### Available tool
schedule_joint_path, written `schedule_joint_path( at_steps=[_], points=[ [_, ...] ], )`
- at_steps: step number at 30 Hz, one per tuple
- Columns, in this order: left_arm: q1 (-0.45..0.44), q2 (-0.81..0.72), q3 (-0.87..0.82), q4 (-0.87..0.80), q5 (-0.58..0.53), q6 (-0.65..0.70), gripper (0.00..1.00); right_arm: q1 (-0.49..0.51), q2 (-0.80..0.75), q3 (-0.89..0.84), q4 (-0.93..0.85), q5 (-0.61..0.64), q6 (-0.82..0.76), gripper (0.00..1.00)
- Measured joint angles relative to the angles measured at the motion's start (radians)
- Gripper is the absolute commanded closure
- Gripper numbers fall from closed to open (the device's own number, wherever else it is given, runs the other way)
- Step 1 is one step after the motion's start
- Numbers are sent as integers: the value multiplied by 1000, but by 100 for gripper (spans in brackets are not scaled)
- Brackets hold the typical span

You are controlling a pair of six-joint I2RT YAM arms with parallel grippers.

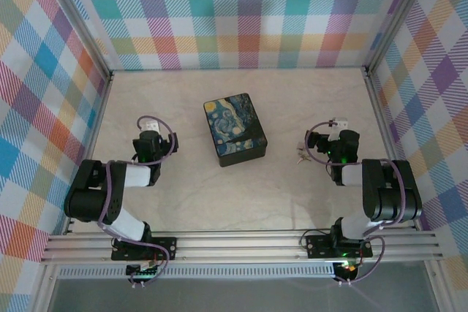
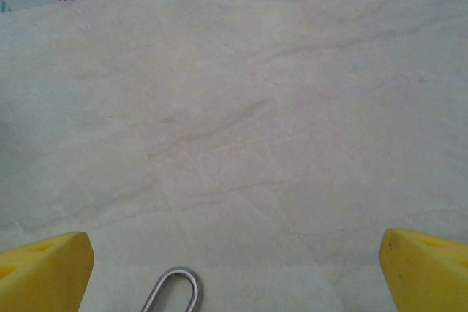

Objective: Unlock a padlock with a key

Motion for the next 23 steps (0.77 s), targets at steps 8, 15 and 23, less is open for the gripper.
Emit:
schedule_joint_path(
  at_steps=[8, 15, 23],
  points=[
    [1, 3, -3, 52, 46, 8, 0, 13, 0, 0, 5, 5, -8, 0],
    [1, 3, -3, 56, 49, 8, 0, 14, 0, 0, 5, 15, -8, 1],
    [16, 3, -2, 53, 120, 26, 0, 14, 0, 0, 5, 17, -8, 0]
  ],
)
